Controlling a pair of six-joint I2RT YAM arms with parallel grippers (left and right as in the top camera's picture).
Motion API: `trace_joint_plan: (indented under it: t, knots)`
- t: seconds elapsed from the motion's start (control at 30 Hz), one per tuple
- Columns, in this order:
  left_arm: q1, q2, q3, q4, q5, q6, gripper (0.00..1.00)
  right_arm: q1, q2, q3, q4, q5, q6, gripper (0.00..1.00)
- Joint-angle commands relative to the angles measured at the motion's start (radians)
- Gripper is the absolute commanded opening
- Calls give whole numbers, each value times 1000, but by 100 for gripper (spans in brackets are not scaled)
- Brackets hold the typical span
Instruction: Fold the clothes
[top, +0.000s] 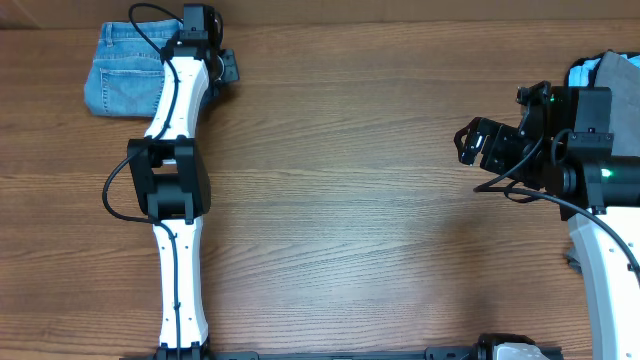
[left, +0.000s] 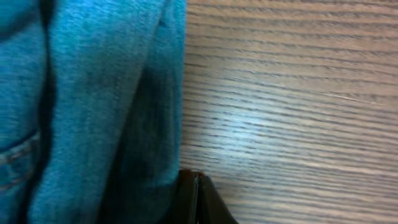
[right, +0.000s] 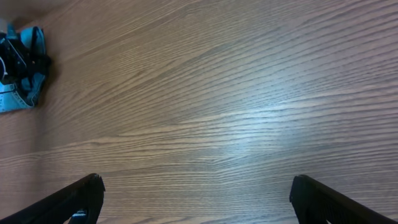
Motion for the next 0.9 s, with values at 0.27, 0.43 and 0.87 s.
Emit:
trace_joint_plan:
  t: [0.27,0.43,0.87]
  knots:
    - [64,30,7,45,-39,-67,4,4,-3,-8,-10,-9,1,100]
    - [88,47,7,52,-43,-68,4,4,-3,-8,-11,-9,1,100]
    - [154,63,7,70,-109,-99,4,4,-3,-8,-11,-9,5,100]
